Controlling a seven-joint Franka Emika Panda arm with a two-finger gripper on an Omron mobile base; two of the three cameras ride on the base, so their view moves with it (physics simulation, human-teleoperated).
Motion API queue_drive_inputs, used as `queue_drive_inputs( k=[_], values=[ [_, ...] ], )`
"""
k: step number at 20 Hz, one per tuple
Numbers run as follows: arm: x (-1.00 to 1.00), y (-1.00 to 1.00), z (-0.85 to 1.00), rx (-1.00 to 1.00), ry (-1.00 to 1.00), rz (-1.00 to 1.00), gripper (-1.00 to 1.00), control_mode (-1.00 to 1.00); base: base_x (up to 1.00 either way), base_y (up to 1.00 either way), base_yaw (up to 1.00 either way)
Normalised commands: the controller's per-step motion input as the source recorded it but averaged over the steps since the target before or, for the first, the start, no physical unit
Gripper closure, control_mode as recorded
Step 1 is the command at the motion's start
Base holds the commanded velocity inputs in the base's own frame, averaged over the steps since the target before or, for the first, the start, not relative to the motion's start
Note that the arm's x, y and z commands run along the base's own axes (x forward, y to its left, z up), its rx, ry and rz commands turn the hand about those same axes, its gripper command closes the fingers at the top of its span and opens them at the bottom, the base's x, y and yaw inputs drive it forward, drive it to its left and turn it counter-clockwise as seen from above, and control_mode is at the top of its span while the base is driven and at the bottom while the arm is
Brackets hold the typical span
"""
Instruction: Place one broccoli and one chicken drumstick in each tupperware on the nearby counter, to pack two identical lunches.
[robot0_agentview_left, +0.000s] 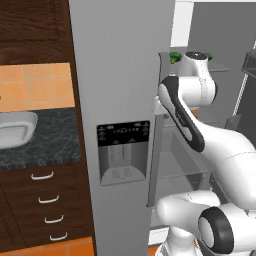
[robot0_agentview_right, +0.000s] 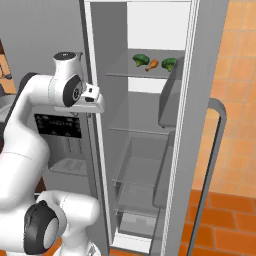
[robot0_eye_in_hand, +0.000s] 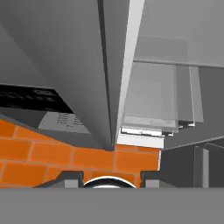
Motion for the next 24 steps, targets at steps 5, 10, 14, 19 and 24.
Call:
queue_drive_inputs(
  k=[5, 10, 14, 19, 24],
  values=[
    [-0.02, -0.56, 0.00, 0.00, -0.02, 0.00, -1.00, -1.00, 0.00, 0.00, 0.00],
    [-0.02, -0.73, 0.00, -0.01, -0.03, -0.02, -1.00, -1.00, 0.00, 0.00, 0.00],
    [0.01, -0.59, 0.07, -0.20, -0.34, -0.18, -1.00, -1.00, 0.00, 0.00, 0.00],
    [0.12, -0.44, 0.39, -0.16, -0.46, -0.13, -1.00, -1.00, 0.00, 0.00, 0.00],
    [0.03, -0.19, 0.88, 0.05, -0.23, -0.05, -1.00, -1.00, 0.00, 0.00, 0.00]
  ],
)
